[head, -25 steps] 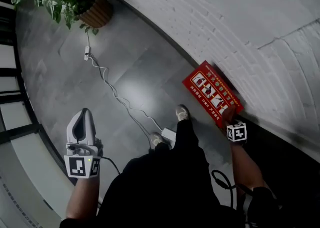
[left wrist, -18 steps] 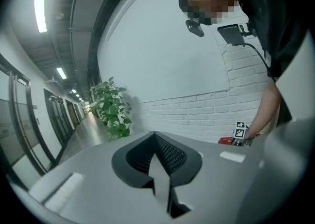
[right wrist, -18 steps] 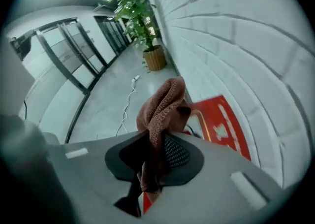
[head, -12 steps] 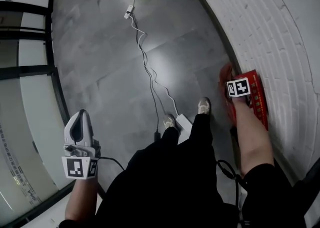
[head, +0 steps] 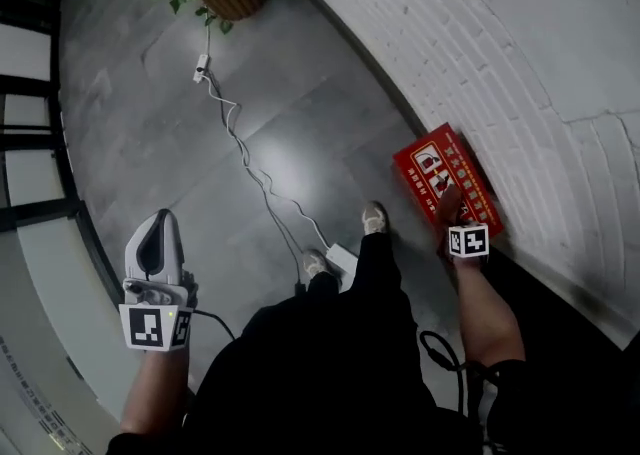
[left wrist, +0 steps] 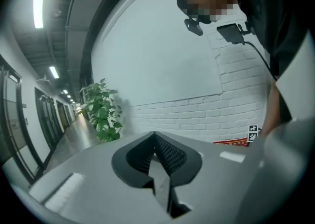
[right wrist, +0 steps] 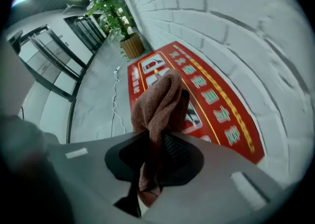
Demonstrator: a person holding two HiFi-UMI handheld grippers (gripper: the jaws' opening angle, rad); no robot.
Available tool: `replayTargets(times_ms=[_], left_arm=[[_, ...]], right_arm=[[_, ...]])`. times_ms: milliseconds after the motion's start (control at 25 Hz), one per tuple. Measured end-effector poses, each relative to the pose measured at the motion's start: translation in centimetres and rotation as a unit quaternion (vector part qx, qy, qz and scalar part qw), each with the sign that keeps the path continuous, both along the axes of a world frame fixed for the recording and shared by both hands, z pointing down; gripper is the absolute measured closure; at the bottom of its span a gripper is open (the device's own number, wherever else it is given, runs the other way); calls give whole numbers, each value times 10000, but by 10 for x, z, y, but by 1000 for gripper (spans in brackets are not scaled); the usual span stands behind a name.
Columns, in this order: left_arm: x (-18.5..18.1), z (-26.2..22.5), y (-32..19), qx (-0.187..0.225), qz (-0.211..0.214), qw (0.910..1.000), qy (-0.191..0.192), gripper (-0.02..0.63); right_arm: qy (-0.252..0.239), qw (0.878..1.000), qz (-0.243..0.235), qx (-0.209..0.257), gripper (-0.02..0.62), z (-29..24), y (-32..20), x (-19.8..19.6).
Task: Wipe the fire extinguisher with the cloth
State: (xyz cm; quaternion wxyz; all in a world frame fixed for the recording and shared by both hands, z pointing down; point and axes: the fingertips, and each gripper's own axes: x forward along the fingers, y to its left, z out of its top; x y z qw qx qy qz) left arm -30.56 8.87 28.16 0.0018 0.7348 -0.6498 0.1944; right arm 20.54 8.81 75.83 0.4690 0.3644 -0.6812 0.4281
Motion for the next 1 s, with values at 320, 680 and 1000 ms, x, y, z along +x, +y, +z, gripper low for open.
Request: replayTargets(times_ms=[320, 680, 1000], left_arm=[[70, 7, -60, 55, 1141, 9928, 346, 606], [33, 4, -44, -10, 512, 9986, 123, 606], [-22, -11, 11, -308, -630, 9971, -306, 606]], right_arm=[[550, 9867, 1442, -520, 532, -3, 130, 97], [-53, 9909, 229, 1323, 532, -43, -28, 21], [-263, 9873, -334, 1529, 532, -32, -223, -67]])
